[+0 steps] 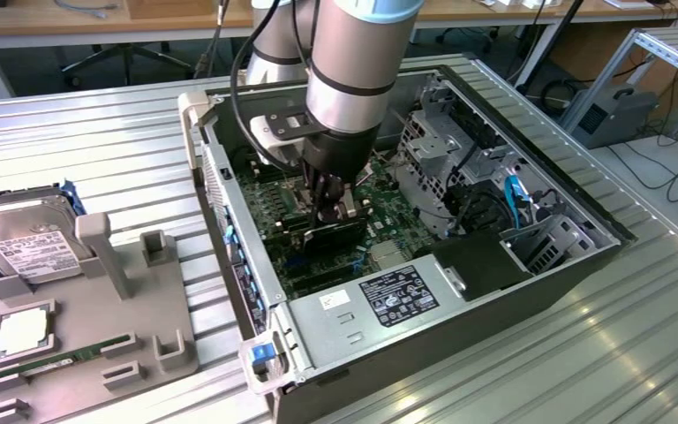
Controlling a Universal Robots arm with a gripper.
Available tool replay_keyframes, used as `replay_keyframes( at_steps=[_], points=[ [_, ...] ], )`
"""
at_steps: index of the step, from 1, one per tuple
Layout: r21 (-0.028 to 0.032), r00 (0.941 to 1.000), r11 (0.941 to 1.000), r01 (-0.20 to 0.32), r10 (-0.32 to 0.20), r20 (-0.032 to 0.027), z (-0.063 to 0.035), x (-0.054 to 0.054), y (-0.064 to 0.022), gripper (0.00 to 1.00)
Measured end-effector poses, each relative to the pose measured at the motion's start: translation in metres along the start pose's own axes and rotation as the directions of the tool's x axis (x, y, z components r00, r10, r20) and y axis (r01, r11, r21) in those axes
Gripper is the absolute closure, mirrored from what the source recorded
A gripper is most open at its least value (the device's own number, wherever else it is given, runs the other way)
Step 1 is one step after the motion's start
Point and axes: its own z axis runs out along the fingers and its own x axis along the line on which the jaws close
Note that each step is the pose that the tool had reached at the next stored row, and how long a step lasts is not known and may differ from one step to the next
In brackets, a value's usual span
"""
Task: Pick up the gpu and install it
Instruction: 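Press down on the gpu until it lock into place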
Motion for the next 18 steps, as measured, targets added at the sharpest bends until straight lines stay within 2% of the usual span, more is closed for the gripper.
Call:
replay_keyframes(
  at_steps=[5,7,10,18],
  points=[
    [0.0001,1.0000,1.0000,0.000,0.000,0.0003,0.0002,0.000,0.0000,0.89],
    [0.0008,1.0000,1.0000,0.000,0.000,0.0013,-0.0014,0.000,-0.0001,0.89],
    [0.0002,1.0000,1.0000,0.000,0.000,-0.0005,-0.0068,0.000,0.0000,0.89],
    [0.0000,1.0000,1.0000,0.000,0.000,-0.0022,-0.0363,-0.001,0.0004,0.89]
  ],
)
